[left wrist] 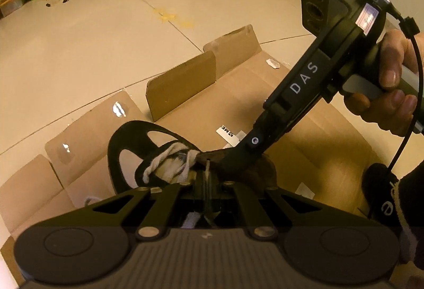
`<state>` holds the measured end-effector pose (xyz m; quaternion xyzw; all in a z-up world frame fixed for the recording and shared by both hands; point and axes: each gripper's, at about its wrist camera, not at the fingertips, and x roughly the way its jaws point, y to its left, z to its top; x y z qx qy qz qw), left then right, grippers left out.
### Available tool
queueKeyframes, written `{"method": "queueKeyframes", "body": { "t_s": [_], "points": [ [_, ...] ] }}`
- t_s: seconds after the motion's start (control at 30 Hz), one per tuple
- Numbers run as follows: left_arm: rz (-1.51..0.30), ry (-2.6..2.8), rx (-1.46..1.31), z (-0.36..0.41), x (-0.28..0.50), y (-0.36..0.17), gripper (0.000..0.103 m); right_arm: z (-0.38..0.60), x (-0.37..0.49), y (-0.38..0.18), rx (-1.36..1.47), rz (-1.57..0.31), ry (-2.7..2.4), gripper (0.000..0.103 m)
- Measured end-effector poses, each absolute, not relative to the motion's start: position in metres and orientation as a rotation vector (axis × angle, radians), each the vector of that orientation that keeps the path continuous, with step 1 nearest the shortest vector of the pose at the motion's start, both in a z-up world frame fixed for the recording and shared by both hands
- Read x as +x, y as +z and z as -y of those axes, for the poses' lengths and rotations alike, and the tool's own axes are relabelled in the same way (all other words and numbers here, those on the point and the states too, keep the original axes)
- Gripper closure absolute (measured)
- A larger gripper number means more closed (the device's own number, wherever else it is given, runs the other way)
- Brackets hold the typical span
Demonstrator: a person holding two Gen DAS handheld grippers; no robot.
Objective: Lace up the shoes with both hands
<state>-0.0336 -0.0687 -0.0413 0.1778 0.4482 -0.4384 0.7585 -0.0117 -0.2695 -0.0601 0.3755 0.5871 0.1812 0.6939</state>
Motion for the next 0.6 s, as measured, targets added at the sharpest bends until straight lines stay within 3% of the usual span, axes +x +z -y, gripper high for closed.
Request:
{"method": "queueKeyframes", "body": {
  "t_s": [0.6],
  "points": [
    [-0.943,-0.955,0.408,0.0682,-0.0383,-0.0422,0.102,0.2699,-0.0154,-0.0564,0.876,-1.319,0.404,0.087]
  ]
}}
